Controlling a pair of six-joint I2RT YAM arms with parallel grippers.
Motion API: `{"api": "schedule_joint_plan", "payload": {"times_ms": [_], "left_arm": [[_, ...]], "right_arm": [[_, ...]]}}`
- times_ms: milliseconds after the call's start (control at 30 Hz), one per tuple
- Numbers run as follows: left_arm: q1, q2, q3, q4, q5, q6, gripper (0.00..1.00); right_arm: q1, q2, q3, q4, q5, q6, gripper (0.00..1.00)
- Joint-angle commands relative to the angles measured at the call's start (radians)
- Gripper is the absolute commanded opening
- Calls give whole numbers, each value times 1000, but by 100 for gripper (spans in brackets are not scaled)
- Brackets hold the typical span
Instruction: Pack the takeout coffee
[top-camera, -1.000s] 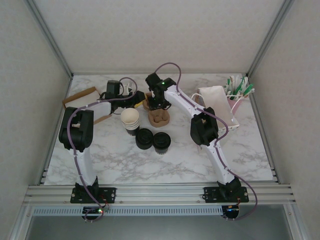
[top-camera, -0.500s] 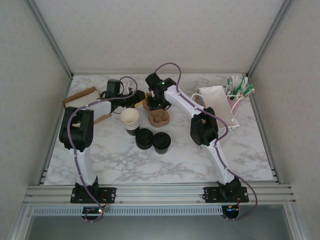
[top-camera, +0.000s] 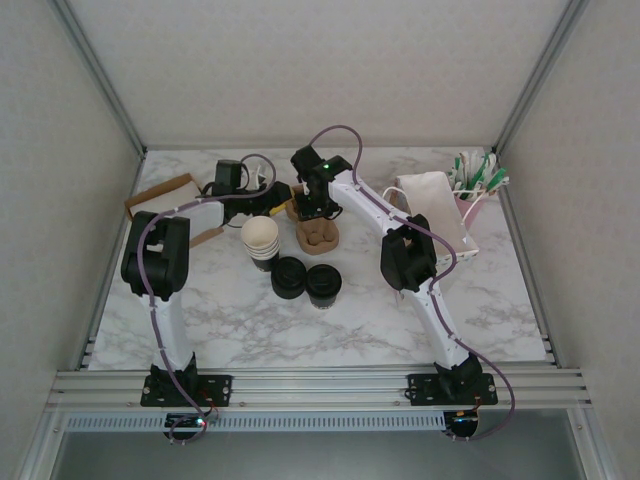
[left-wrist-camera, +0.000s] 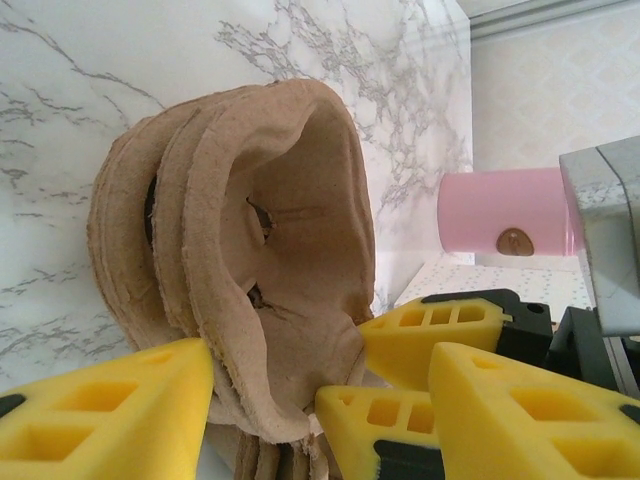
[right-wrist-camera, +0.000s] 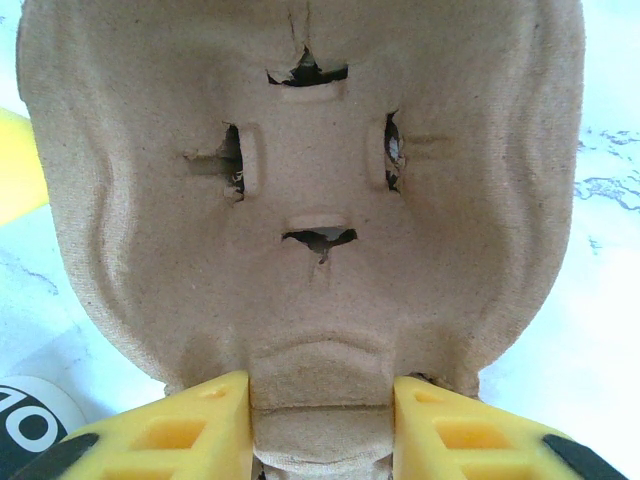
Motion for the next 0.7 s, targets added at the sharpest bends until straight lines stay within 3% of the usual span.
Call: {"api": "schedule_joint_plan", "payload": {"times_ms": [0,667], "left_arm": [[-16,16,34,-2,8,13,59],[-26,22,16,3,5,15,59]], "right_arm": [[-5,17,29,-17,-16,3,36],[-3,7,23,-13,-22,3,36]]}}
